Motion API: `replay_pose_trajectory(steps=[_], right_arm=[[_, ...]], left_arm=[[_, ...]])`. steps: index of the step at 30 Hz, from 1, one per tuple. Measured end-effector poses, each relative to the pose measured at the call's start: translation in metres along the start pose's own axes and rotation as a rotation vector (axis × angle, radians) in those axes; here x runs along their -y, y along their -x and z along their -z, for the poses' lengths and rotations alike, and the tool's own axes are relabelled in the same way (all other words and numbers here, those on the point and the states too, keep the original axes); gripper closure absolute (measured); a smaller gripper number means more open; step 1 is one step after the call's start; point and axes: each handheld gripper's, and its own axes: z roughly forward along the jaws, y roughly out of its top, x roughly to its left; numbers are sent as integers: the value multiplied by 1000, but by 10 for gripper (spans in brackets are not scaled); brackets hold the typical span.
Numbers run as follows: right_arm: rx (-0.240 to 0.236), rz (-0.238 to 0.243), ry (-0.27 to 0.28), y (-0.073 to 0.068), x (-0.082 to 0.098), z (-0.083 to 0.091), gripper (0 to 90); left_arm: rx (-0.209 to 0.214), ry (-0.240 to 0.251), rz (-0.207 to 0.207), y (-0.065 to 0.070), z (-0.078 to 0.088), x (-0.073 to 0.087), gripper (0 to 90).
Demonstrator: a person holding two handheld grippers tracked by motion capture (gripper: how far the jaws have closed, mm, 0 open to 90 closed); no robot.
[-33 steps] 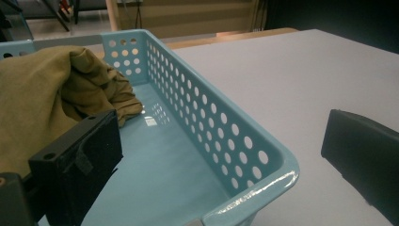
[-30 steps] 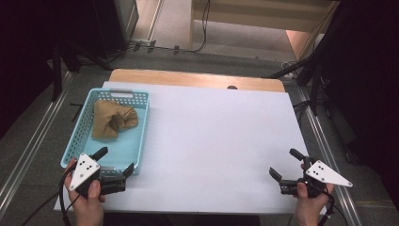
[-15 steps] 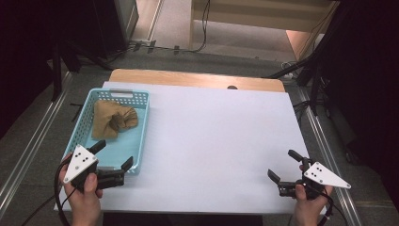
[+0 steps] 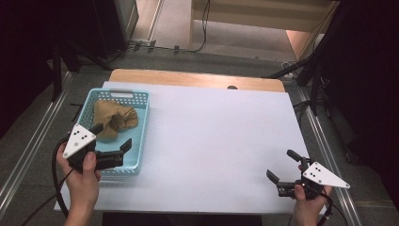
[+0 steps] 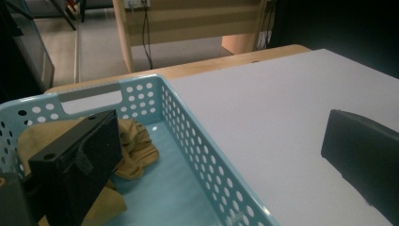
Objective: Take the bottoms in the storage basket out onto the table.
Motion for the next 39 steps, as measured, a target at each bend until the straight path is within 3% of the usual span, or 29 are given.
replay_pose_trajectory(steps=[8, 19, 27, 32, 39], right_arm=[[1, -1, 0, -1, -1, 0, 0], [12, 1, -3, 0, -1, 1, 0], [17, 2, -5, -1, -1, 1, 0], [16, 6, -3, 0, -2, 0, 0], [19, 3, -8, -1, -1, 0, 0]], left_arm=[[4, -29, 34, -17, -20, -19, 0], [-47, -67, 80, -45, -48, -36, 0], [-77, -116, 108, -60, -68, -38, 0], [-119, -150, 147, -74, -83, -34, 0], [-178, -205, 171, -85, -97, -28, 0]])
